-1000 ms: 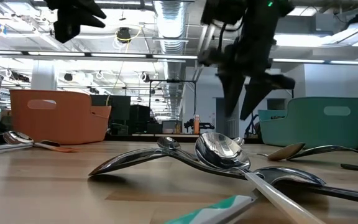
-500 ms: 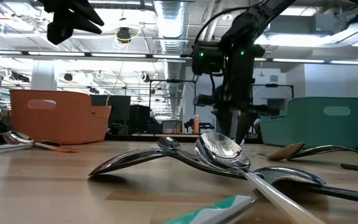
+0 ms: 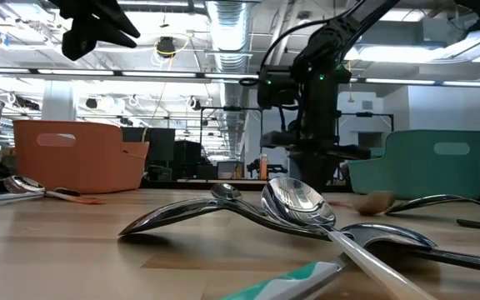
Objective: Sort silverware by color (type)
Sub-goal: Put the orange spoon into the transparent bin
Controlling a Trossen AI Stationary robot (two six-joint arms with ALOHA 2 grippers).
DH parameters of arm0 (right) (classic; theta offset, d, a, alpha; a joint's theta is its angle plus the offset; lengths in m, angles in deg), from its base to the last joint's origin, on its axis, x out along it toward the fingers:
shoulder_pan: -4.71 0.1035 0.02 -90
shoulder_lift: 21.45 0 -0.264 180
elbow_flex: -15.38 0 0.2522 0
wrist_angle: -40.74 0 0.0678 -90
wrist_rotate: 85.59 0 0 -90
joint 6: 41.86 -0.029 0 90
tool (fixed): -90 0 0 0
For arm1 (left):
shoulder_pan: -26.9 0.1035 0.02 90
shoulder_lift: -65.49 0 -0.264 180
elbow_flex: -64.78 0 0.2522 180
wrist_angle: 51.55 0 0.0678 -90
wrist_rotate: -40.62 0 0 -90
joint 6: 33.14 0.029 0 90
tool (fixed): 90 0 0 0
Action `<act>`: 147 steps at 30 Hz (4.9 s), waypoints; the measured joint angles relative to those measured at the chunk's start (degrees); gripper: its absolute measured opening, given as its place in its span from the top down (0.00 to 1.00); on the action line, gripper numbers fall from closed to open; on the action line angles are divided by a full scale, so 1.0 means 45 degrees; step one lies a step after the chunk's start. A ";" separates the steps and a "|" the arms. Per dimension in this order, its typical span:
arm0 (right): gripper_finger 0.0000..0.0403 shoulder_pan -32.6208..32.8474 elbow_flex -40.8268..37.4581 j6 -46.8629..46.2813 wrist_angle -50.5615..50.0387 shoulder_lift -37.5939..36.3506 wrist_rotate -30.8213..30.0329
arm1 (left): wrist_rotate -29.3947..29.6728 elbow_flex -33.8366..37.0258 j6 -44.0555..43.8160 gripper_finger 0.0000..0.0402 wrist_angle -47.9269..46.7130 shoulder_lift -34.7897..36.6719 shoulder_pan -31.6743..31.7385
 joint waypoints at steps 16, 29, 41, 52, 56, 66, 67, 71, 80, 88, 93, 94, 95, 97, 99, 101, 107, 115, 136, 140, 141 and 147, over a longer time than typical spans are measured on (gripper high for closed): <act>0.98 0.0658 -0.0049 0.2004 0.3406 -0.2394 0.0114 | -0.0617 0.0000 -0.0623 0.82 0.0173 -0.0863 -0.0010; 0.99 0.1612 -0.0028 0.5315 0.6927 -0.5485 -0.0081 | -0.0875 0.0005 0.0934 0.63 0.4310 -0.2689 0.0068; 0.99 0.1235 0.0011 0.8456 0.8029 -0.5946 0.2706 | -0.0321 -0.0006 0.4583 0.44 1.0043 -0.3574 0.1163; 0.99 0.1236 0.0011 0.9198 0.8091 -0.5946 0.2972 | -0.2267 -0.0766 0.5177 0.52 1.0696 -0.4812 0.2099; 0.99 0.1131 0.0011 0.9205 0.8108 -0.5946 0.2972 | -0.2305 -0.1120 0.5262 0.64 1.0443 -0.5124 0.2272; 0.96 0.1106 0.0035 0.9025 0.8140 -0.5962 0.2964 | -0.2981 -0.1205 0.5150 0.98 0.9778 -0.4814 0.2831; 0.95 0.1106 0.0035 0.8892 0.8099 -0.5953 0.2972 | -0.3020 -0.1205 0.5127 0.99 0.9571 -0.4763 0.2861; 0.88 0.1046 0.0030 0.8399 0.8090 -0.5946 0.2948 | -0.3195 -0.1205 0.4515 1.00 0.8245 -0.4446 0.2861; 0.79 0.0371 0.0030 0.7026 0.7154 -0.5948 0.2935 | -0.5692 -0.1205 0.1061 1.00 0.2319 -0.2157 0.2737; 0.78 -0.0043 0.0025 0.6777 0.5578 -0.5946 0.2898 | -0.5135 -0.1209 -0.4017 1.00 -0.4168 0.0318 0.0039; 0.78 -0.0008 0.0020 0.6826 0.5425 -0.5946 0.2142 | -0.4271 -0.1208 -0.7159 1.00 -0.6133 0.0848 -0.2628; 0.78 0.0071 0.0020 0.6925 0.5428 -0.5946 0.1940 | -0.4274 -0.1205 -0.7573 1.00 -0.6369 0.0805 -0.3139; 0.78 0.0172 0.0020 0.7092 0.5453 -0.5902 0.1772 | -0.4270 -0.1204 -0.7984 1.00 -0.6643 0.0694 -0.3630; 0.78 0.0469 0.0020 0.7174 0.5732 -0.5615 0.1521 | -0.4301 -0.1134 -0.8683 1.00 -0.6969 0.0418 -0.4507; 0.78 0.0658 -0.0008 0.7179 0.5667 -0.5347 0.1530 | -0.4384 -0.1045 -0.9260 1.00 -0.7207 0.0069 -0.5265; 0.78 0.1029 0.0029 0.7138 0.6378 -0.4796 0.1551 | -0.4413 -0.0928 -0.9643 1.00 -0.7368 -0.0262 -0.5890; 0.78 0.1991 0.0815 0.6849 0.6755 -0.2650 0.1540 | -0.4724 -0.0260 -1.0544 1.00 -0.7318 -0.0986 -0.7048; 0.78 0.2860 0.4495 0.7461 0.5827 0.0433 0.1443 | -0.5259 0.0605 -1.0917 0.87 -0.7238 -0.1218 -0.7899; 0.51 0.3703 1.2805 1.0091 0.4521 0.7769 -0.0302 | -0.1343 -0.1097 -0.9948 0.60 -0.7211 -0.0336 -0.8233; 0.55 0.3719 1.3324 1.0769 0.4546 0.8368 -0.0455 | -0.1127 -0.1117 -0.9786 0.60 -0.7256 -0.0287 -0.8233; 0.55 0.3716 1.3364 1.0930 0.4754 0.8469 -0.0470 | -0.1131 -0.1117 -0.9786 0.60 -0.7297 -0.0287 -0.8233; 0.55 0.3719 1.3253 1.2455 0.6134 0.8664 -0.0505 | -0.1106 -0.1117 -0.9795 0.60 -0.7334 -0.0306 -0.8233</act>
